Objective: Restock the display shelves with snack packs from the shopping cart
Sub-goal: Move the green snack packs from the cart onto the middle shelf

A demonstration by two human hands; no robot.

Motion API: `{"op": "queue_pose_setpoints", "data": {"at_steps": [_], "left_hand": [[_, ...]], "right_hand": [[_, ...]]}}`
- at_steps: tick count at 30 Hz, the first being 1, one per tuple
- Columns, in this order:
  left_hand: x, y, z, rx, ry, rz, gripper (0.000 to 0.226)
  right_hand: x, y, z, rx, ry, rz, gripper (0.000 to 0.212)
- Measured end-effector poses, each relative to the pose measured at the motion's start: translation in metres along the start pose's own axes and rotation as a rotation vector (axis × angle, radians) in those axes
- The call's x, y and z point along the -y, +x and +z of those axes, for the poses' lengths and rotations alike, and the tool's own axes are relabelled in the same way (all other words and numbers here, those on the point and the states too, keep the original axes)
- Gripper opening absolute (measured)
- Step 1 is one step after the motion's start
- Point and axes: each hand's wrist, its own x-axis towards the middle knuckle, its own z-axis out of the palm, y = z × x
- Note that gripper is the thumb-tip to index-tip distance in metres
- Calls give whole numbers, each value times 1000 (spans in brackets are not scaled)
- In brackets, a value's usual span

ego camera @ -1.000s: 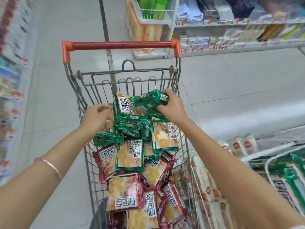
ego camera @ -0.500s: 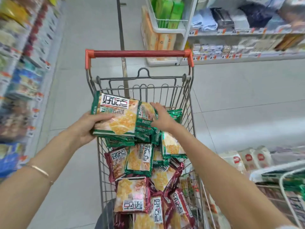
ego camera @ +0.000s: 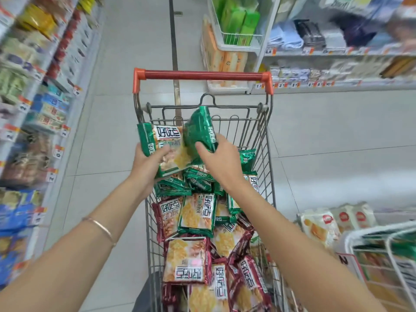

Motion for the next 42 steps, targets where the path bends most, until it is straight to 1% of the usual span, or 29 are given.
{"op": "queue_pose_setpoints", "data": {"at_steps": [2,5,6,8,9,11,12,13,14,15,16,17,18,19,20,21,22,24,26,27,29,31,32,34,35,36,38,39,42], "left_hand": [[4,-10,18,31,-66,-10,63],[6,-20,33,136,-228,-143,118],[11,-18,34,183,-282,-194,127],[16,-24,37,254,-351,-258,126],[18,-28,38,244,-354,-269,117],[24,-35,35,181,-293,-240,77],[26,-37,32,182,-266,-234,63],[27,-39,28,221,-248,-233,61],[25,-41,24,292,-245,-244,64],[23,-44,20,370,-235,-261,69],[19,-47,18,459,-225,-274,74],[14,-53,17,534,-189,-274,78],[12,-56,18,587,-141,-277,80],[7,-64,21,631,-81,-275,77],[5,-69,27,657,-13,-284,79],[2,-78,33,684,68,-275,88],[1,-89,40,698,173,-259,98],[4,-110,56,627,442,-154,114],[13,-134,71,586,606,-8,111],[21,-143,78,615,639,46,110],[35,-164,92,717,701,111,112],[49,-192,110,827,793,194,107],[55,-209,119,871,836,216,109],[66,-250,140,993,863,238,123],[74,-272,151,1062,848,265,121],[80,-296,161,1121,830,301,116],[95,-342,179,1239,809,308,125],[104,-367,187,1291,835,312,130],[132,-437,203,1407,918,369,129]], "right_hand": [[17,-12,-4,-11,-228,-147,41],[29,-32,-4,7,-453,-211,56],[32,-38,-5,14,-468,-224,58],[34,-45,-13,72,-503,-252,60],[36,-47,-20,124,-483,-254,58],[38,-48,-41,164,-282,-165,47],[37,-46,-52,116,-170,-96,45],[31,-42,-62,65,-94,-3,52],[25,-40,-73,70,-16,117,69],[19,-40,-83,140,120,250,91],[10,-44,-91,262,311,373,106],[1,-50,-98,402,520,476,107],[-6,-62,-106,502,692,543,94],[-15,-74,-111,527,821,572,73],[-22,-89,-116,499,876,576,55],[-29,-104,-120,456,891,565,45],[-35,-120,-124,420,888,554,42],[-43,-153,-134,360,887,555,43],[-45,-186,-147,297,861,580,52],[-47,-203,-154,265,849,593,58],[-50,-243,-171,183,867,610,60],[-52,-288,-190,75,905,626,44],[-54,-312,-200,20,920,638,36],[-53,-360,-221,-85,950,637,24],[-52,-385,-231,-160,968,644,21],[-52,-408,-241,-247,997,644,25],[-54,-455,-262,-405,1045,638,34],[-55,-479,-272,-470,1044,643,34],[-64,-546,-297,-641,989,670,30]]}}
